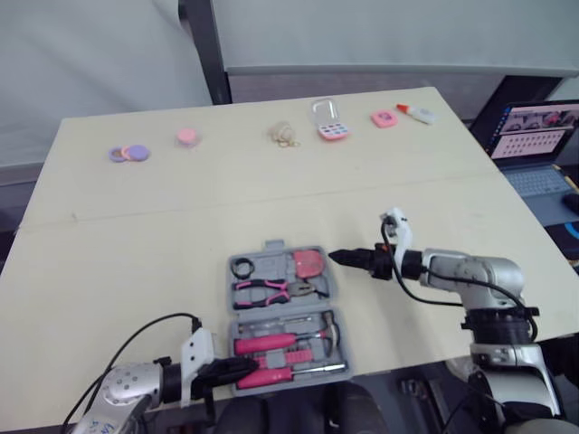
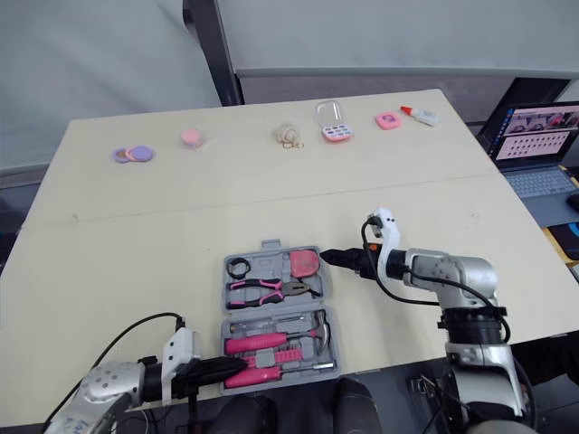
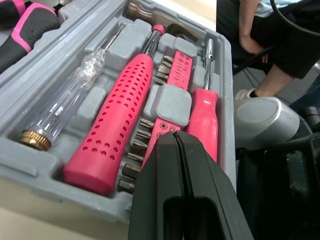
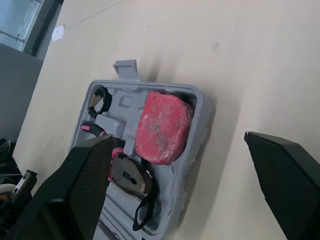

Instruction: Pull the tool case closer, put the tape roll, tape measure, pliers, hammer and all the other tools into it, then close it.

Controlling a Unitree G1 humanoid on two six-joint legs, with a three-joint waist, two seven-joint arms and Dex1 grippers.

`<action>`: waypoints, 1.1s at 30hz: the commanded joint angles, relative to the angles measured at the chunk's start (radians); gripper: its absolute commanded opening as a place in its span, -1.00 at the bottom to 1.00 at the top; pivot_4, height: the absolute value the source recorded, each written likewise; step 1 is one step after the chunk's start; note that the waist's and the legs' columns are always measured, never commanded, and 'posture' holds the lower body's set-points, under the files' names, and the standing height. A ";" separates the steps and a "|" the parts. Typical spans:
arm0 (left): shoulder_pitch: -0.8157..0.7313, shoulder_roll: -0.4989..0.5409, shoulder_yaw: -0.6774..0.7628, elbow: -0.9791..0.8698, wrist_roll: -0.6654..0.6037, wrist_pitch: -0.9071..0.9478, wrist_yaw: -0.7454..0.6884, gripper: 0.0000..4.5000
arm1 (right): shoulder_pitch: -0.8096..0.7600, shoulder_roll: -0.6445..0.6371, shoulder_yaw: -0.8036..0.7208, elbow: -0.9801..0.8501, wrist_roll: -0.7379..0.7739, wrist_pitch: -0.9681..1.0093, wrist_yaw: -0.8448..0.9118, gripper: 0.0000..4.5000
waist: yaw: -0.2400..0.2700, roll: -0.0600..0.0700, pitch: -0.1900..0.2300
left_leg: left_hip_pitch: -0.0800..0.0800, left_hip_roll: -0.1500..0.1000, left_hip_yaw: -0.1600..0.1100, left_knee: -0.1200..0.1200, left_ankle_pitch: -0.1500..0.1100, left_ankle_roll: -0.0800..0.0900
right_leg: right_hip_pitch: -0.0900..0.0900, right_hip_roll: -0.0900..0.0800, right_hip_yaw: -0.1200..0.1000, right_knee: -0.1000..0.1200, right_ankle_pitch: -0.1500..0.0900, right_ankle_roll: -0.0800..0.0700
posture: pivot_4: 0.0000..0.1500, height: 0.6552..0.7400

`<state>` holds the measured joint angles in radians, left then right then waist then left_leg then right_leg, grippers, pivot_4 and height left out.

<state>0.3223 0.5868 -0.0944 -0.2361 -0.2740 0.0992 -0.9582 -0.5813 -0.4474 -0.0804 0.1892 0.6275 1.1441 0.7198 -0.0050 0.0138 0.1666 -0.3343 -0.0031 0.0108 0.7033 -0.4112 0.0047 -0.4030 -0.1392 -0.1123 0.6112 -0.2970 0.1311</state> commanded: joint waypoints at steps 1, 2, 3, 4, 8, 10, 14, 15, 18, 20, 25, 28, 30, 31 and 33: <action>0.017 -0.002 -0.010 0.055 0.045 -0.006 0.038 -1.00 | -0.048 0.012 0.038 0.099 -0.025 -0.052 0.058 0.96 | -0.002 0.001 -0.001 | 0.000 0.000 0.000 0.000 0.000 0.000 | 0.000 0.000 0.000 0.000 0.000 0.000 | 1.00 1.00; 0.019 -0.002 -0.012 0.061 0.048 -0.012 0.042 -1.00 | -0.060 0.017 0.053 0.136 -0.039 -0.068 0.073 0.96 | -0.003 0.001 -0.001 | 0.000 0.000 0.000 0.000 0.000 0.000 | 0.000 0.000 0.000 0.000 0.000 0.000 | 1.00 1.00; 0.022 0.000 -0.014 0.063 0.050 -0.013 0.045 -1.00 | -0.070 0.022 0.064 0.166 -0.049 -0.080 0.086 0.96 | -0.002 0.002 -0.001 | 0.000 0.000 0.000 0.000 0.000 0.000 | 0.000 0.000 0.000 0.000 0.000 0.000 | 1.00 1.00; 0.025 0.001 -0.016 0.065 0.051 -0.016 0.048 -1.00 | -0.081 0.028 0.073 0.198 -0.055 -0.090 0.101 0.96 | -0.002 0.002 -0.001 | 0.000 0.000 0.000 0.000 0.000 0.000 | 0.000 0.000 0.000 0.000 0.000 0.000 | 1.00 1.00; 0.036 0.009 -0.024 0.075 0.063 -0.024 0.061 -1.00 | -0.122 0.051 0.112 0.309 -0.087 -0.136 0.168 0.96 | -0.004 0.003 -0.002 | 0.000 0.000 0.000 0.000 0.000 0.000 | 0.000 0.000 0.000 0.000 0.000 0.000 | 1.00 1.00; 0.042 0.012 -0.025 0.078 0.067 -0.030 0.067 -1.00 | -0.143 0.066 0.126 0.363 -0.103 -0.162 0.198 0.96 | -0.006 0.003 -0.002 | 0.001 0.000 0.000 0.000 0.000 0.000 | 0.000 0.000 0.000 0.000 0.000 0.000 | 1.00 1.00; 0.053 0.022 -0.025 0.081 0.075 -0.032 0.083 -1.00 | -0.190 0.103 0.143 0.462 -0.131 -0.211 0.261 0.96 | -0.017 0.006 -0.004 | 0.001 0.000 0.000 0.000 0.000 0.000 | 0.001 0.000 -0.001 0.000 0.000 0.000 | 1.00 1.00; 0.056 0.026 -0.023 0.082 0.075 -0.031 0.085 -1.00 | -0.198 0.110 0.144 0.474 -0.136 -0.217 0.271 0.96 | -0.021 0.007 -0.004 | 0.001 0.000 -0.001 0.000 0.000 0.000 | 0.001 0.000 -0.001 0.000 0.000 0.000 | 1.00 1.00; 0.061 0.033 -0.021 0.099 0.088 -0.040 0.100 -1.00 | -0.224 0.131 0.151 0.507 -0.150 -0.246 0.317 0.96 | -0.026 0.009 -0.005 | 0.002 0.000 -0.001 -0.001 0.000 0.000 | 0.001 0.000 -0.001 0.000 0.000 0.000 | 1.00 1.00; 0.061 0.038 -0.021 0.111 0.096 -0.052 0.104 -1.00 | -0.233 0.136 0.155 0.510 -0.156 -0.253 0.344 0.96 | -0.027 0.009 -0.006 | 0.002 0.000 -0.001 -0.002 0.000 0.000 | 0.001 0.000 -0.001 0.000 0.000 0.000 | 1.00 1.00; 0.051 0.042 -0.021 0.164 0.126 -0.096 0.120 -1.00 | -0.191 0.102 0.188 0.339 -0.132 -0.195 0.421 0.96 | -0.025 0.011 -0.006 | 0.002 0.001 -0.002 -0.002 0.000 0.000 | 0.001 0.000 -0.001 0.000 0.000 0.000 | 1.00 1.00; 0.040 0.041 -0.021 0.194 0.136 -0.125 0.132 -1.00 | -0.132 0.059 0.198 0.135 -0.090 -0.127 0.436 0.96 | -0.023 0.014 -0.008 | 0.002 0.001 -0.004 -0.002 0.000 0.000 | 0.001 0.000 -0.001 0.000 0.000 0.000 | 1.00 1.00; 0.033 0.037 -0.018 0.207 0.134 -0.133 0.140 -1.00 | -0.091 0.028 0.199 -0.003 -0.058 -0.083 0.433 0.96 | -0.022 0.014 -0.008 | 0.003 0.001 -0.006 -0.002 0.000 0.000 | 0.001 0.000 -0.001 -0.001 0.000 0.000 | 1.00 1.00; 0.030 0.033 -0.016 0.210 0.132 -0.133 0.145 -1.00 | -0.070 0.012 0.198 -0.073 -0.039 -0.059 0.429 0.96 | -0.022 0.014 -0.008 | 0.003 0.001 -0.006 -0.002 0.000 0.000 | 0.001 0.000 -0.001 -0.001 0.000 0.000 | 1.00 1.00; 0.039 0.029 -0.001 0.185 0.109 -0.117 0.155 -1.00 | -0.031 -0.017 0.190 -0.195 -0.004 -0.018 0.411 0.96 | -0.021 0.015 -0.009 | 0.004 0.000 -0.008 -0.002 0.000 0.000 | 0.002 -0.001 0.000 -0.001 0.000 0.000 | 1.00 1.00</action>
<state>0.3362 0.6079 -0.1326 -0.1587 -0.2284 -0.0867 -0.8846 -0.6292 -0.4648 0.1054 0.1102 0.5578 1.0862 1.1161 -0.0263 0.0289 0.1581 -0.3290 -0.0025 0.0022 0.7006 -0.4111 0.0045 -0.3993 -0.1398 -0.1125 0.6103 -0.2971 0.1311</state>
